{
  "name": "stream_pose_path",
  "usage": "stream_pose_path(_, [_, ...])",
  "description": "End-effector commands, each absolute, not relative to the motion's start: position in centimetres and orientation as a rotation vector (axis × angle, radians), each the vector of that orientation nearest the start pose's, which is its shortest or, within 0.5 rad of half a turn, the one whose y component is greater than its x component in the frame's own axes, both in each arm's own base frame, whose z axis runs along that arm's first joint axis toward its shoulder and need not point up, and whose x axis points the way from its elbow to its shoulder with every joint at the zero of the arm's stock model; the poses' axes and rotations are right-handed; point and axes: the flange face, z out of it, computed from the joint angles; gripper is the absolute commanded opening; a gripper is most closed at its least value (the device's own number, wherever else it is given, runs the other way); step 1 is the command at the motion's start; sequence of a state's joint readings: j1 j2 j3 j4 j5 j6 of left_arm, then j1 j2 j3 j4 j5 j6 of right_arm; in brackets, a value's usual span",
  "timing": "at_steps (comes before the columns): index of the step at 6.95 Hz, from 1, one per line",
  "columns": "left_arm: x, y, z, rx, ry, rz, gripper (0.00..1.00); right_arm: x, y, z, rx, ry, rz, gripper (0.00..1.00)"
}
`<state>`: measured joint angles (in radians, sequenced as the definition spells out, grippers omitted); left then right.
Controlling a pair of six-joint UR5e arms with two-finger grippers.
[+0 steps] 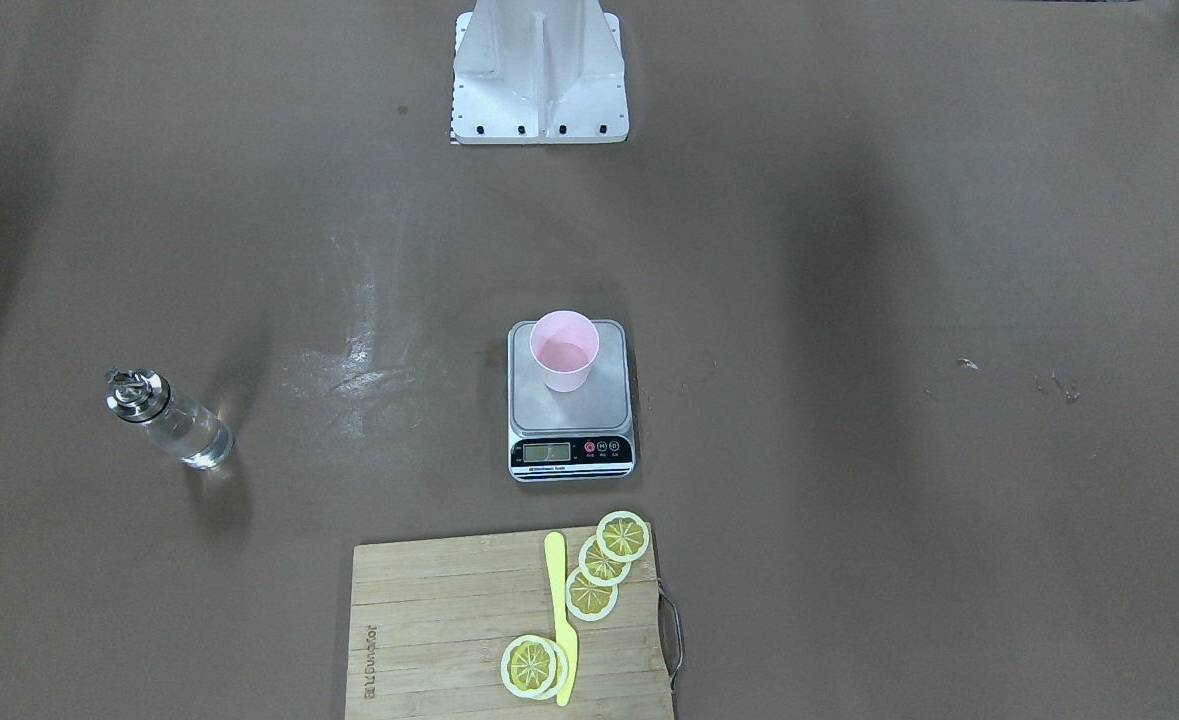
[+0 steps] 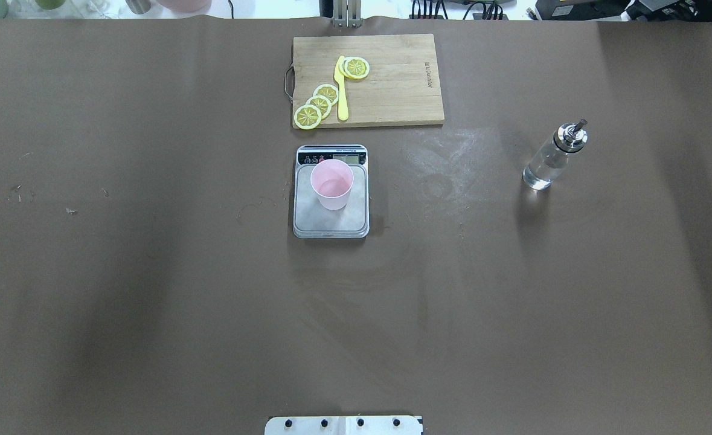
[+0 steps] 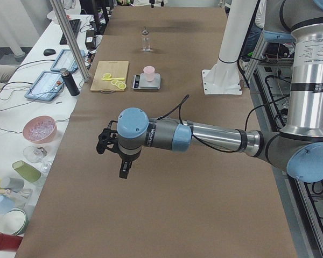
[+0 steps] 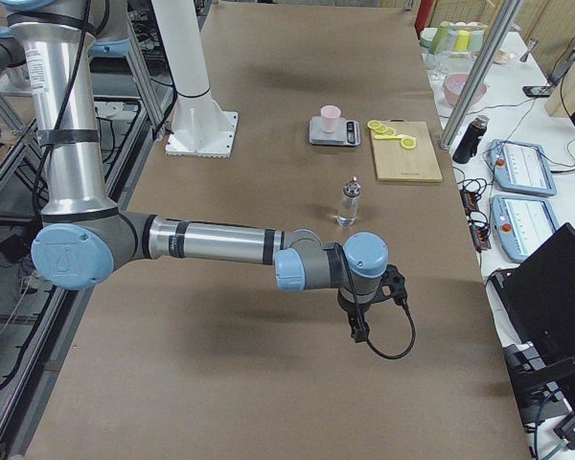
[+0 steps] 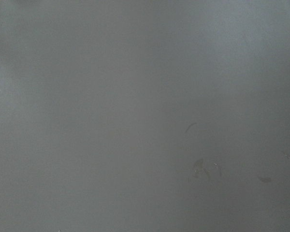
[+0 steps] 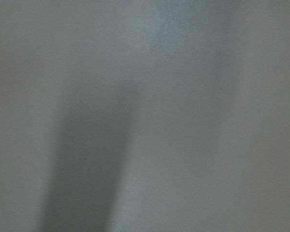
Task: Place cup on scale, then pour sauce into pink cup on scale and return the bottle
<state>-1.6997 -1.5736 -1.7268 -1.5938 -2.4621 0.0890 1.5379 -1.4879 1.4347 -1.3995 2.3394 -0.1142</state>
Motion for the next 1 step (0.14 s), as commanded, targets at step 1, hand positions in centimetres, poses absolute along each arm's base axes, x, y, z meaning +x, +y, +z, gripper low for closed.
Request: stream_pose_path(1, [-11.93, -48.66, 56.79, 0.267, 0.865, 0.043, 0.97, 4.86, -53.23, 67.11, 0.123, -0.765, -0.154, 1.0])
